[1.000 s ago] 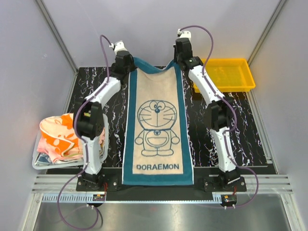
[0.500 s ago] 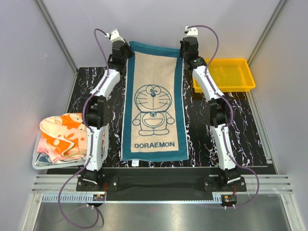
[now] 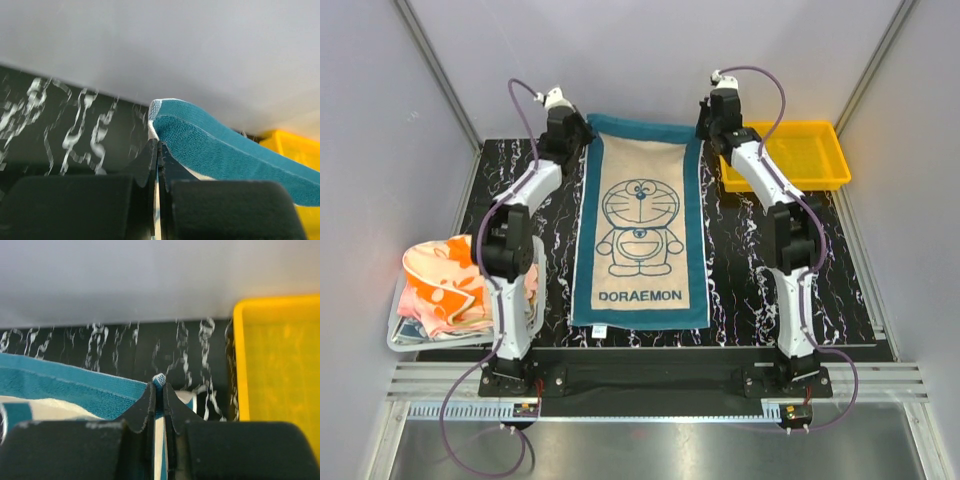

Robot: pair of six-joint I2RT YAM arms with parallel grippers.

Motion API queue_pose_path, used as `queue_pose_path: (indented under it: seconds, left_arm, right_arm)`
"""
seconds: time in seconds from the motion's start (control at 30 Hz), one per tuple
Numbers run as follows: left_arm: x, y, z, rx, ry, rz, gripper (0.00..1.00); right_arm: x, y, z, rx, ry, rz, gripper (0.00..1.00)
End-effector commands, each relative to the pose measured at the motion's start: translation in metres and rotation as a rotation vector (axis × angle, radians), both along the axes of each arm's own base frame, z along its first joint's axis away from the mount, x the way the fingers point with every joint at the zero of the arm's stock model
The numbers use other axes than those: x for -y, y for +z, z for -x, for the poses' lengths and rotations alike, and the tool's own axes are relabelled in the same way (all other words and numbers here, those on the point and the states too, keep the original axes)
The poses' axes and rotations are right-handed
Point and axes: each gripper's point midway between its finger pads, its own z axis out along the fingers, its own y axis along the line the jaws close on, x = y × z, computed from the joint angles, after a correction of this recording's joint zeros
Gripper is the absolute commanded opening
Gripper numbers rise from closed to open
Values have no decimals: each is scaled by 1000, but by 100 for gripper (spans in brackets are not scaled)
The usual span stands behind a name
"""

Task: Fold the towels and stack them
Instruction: Fold the towel

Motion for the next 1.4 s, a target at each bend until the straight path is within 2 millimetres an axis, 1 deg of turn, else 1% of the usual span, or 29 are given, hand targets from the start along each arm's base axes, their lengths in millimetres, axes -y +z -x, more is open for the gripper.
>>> queue_pose_path:
  seconds: [0.0,0.03,0.07,0.13,0.17,0.2,0.23,0.3,0.33,0.37,0.4,0.43,0.47,0.5,0.53,0.57,0.6,0.63,0.67,0.7,0.73,0.77,0.83,0.93,1.0,1.13,1.2,1.23,1.37]
  left_arm:
    - [-10,93,37,172,8,71,0]
    - [-11,89,45,150,11,76,0]
    - [-14,85,62,127,18,81,0]
    - [-16,74,81,79,34,97,0]
    - [-14,69,90,59,36,100,0]
    - [-16,61,106,31,41,105,0]
    - [-16,50,116,-12,48,101,0]
    - [-15,35,136,-63,69,114,0]
    - [-16,20,154,-107,72,112,0]
    - [-11,11,167,-131,70,109,0]
    - [-9,5,176,-148,75,112,0]
    - [-10,-9,195,-183,79,101,0]
    - [-9,-14,202,-191,85,96,0]
    - [-2,-20,212,-206,78,98,0]
    - [-2,-32,224,-244,82,84,0]
    - [-1,-40,238,-261,83,77,0]
    - [-1,-45,247,-273,86,82,0]
    - [0,-49,254,-281,84,82,0]
    - [2,-53,266,-286,75,75,0]
    - [3,-56,272,-293,75,71,0]
    - [2,-62,279,-315,81,55,0]
    - [1,-66,288,-323,83,42,0]
    - [0,-73,298,-344,82,41,0]
    - [-6,-78,311,-354,89,43,0]
    - [-8,-74,316,-345,85,43,0]
    - [-11,-75,327,-357,81,33,0]
    - [-9,-78,331,-364,66,34,0]
    - [-9,-84,335,-377,64,30,0]
    - [-5,-96,346,-402,38,33,0]
  right_arm:
    - [-6,78,41,63,35,-129,0]
    - [-5,75,55,34,35,-151,0]
    - [-5,72,62,10,32,-163,0]
    - [-8,58,87,-75,54,-199,0]
    - [-9,53,96,-104,55,-207,0]
    - [-8,45,107,-147,49,-209,0]
    - [-12,35,126,-195,67,-237,0]
    - [-13,25,145,-235,75,-272,0]
    - [-15,1,162,-306,81,-291,0]
    - [-17,10,177,-302,99,-306,0]
    - [-18,6,187,-317,102,-310,0]
    - [-16,-13,203,-362,95,-304,0]
    - [-15,-2,215,-341,102,-308,0]
    - [-17,-4,226,-346,106,-306,0]
    - [-15,-7,242,-359,112,-315,0]
    - [-15,-8,250,-366,122,-318,0]
    - [-19,-10,261,-379,136,-316,0]
    - [-16,-13,274,-383,139,-312,0]
    - [-17,-15,282,-391,147,-312,0]
    - [-21,-17,291,-393,163,-313,0]
    - [-19,-23,304,-403,163,-312,0]
    - [-20,-26,311,-411,168,-311,0]
    - [-23,-38,328,-434,179,-303,0]
    - [-26,-52,346,-461,182,-295,0]
    - [-26,-56,351,-467,177,-294,0]
    - [-25,-64,365,-477,170,-294,0]
    - [-24,-68,368,-486,165,-288,0]
    - [-22,-71,369,-492,156,-280,0]
    - [-19,-77,375,-506,150,-275,0]
